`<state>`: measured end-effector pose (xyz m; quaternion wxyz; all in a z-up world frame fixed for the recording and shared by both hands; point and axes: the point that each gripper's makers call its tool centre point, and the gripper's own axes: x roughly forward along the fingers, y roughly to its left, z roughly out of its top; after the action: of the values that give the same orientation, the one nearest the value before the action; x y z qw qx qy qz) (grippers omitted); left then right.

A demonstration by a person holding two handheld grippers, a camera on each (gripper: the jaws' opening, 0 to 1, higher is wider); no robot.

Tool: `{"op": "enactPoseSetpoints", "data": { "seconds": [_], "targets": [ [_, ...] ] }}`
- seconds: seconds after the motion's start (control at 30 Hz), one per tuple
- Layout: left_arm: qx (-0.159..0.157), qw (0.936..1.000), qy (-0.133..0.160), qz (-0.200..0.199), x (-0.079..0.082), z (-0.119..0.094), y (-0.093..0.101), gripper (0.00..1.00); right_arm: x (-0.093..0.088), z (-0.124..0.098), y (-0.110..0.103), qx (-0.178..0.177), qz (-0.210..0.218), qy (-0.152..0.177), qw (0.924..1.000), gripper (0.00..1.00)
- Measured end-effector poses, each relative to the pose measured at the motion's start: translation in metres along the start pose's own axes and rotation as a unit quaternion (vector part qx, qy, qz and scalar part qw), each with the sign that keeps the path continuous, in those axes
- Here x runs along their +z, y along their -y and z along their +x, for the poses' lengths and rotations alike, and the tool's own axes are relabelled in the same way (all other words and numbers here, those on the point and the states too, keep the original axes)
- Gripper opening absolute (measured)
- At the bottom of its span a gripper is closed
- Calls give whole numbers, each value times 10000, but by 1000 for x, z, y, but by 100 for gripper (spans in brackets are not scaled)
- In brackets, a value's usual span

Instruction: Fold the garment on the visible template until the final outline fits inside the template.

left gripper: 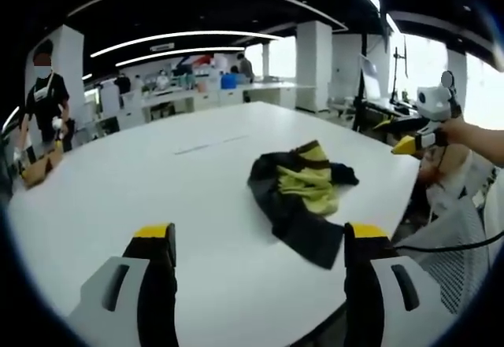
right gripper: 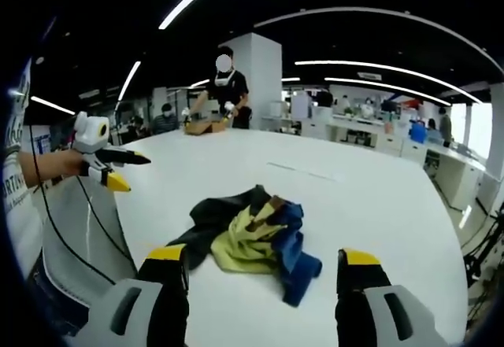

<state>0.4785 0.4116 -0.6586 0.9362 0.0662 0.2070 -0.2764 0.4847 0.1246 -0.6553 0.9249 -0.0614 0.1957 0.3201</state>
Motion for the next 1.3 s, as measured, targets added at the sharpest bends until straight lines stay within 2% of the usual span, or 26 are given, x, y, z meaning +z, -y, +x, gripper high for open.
{"op": "enactPoseSetpoints", "data": {
  "seconds": [0.37, 0.5, 0.7, 1.03, 1.3],
  "targets": [
    [-162, 9998, 141, -44, 8, 19, -6, 69, 1, 18, 10, 93, -17, -18, 10000, 54],
    [-304, 9993, 179, 145, 13, 29, -4, 67, 3, 28, 15, 194, 32, 28, 9998, 46],
    [-487, 9980, 240, 330, 18, 50, -2, 61, 3, 45, 23, 346, 62, -9, 9994, 42],
    [-725, 9967, 195, 316, 23, 84, 1, 49, 6, 68, 37, 469, -60, -55, 9989, 35],
    [-938, 9952, 202, 195, 31, 110, 10, 45, 0, 90, 45, 566, -192, -230, 9979, 26]
  ]
}}
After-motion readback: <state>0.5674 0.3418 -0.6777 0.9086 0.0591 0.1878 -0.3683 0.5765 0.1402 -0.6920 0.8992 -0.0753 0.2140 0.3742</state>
